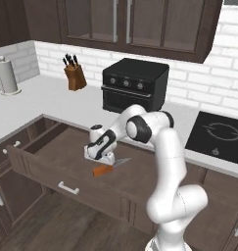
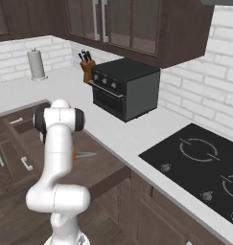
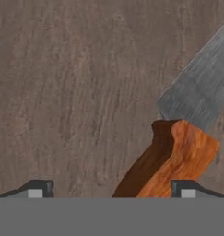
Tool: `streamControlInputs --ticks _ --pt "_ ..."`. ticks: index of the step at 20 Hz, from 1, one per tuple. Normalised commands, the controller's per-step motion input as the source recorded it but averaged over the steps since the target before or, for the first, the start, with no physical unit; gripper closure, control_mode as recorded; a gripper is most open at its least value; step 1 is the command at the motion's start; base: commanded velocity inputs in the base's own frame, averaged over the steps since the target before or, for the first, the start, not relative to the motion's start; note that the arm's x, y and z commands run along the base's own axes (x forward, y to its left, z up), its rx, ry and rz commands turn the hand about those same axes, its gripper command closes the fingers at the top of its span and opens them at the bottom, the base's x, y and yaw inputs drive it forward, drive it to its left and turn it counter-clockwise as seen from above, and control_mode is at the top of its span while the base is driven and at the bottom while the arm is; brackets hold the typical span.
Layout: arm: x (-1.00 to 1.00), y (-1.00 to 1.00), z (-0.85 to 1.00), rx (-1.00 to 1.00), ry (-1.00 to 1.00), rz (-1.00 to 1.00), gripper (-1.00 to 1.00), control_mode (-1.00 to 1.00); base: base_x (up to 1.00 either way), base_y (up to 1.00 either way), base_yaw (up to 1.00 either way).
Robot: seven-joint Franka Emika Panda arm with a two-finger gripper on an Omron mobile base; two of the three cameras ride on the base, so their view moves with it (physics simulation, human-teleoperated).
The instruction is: Pick up the knife from the drawer and place it on the cutting board. Then place the meat from the plate to the cutting board.
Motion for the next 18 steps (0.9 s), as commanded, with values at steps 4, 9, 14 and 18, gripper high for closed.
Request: streamControlInputs --ticks 4,9,14,18 --pt "-0.04 0.0 -0.39 0.0 0.0 -0.01 -1.0 -1.0 0.0 0.0 0.0" --pt "-0.47 -0.03 -0.03 0.03 0.0 -0.02 -1.0 -1.0 0.0 0.0 0.0" --pt "-0.38 -0.07 -0.02 0.03 0.0 -0.03 -1.0 -1.0 0.0 0.0 0.0" --pt "0.09 -0.03 -0.27 0.0 0.07 -0.02 -1.0 -1.0 0.0 0.0 0.0"
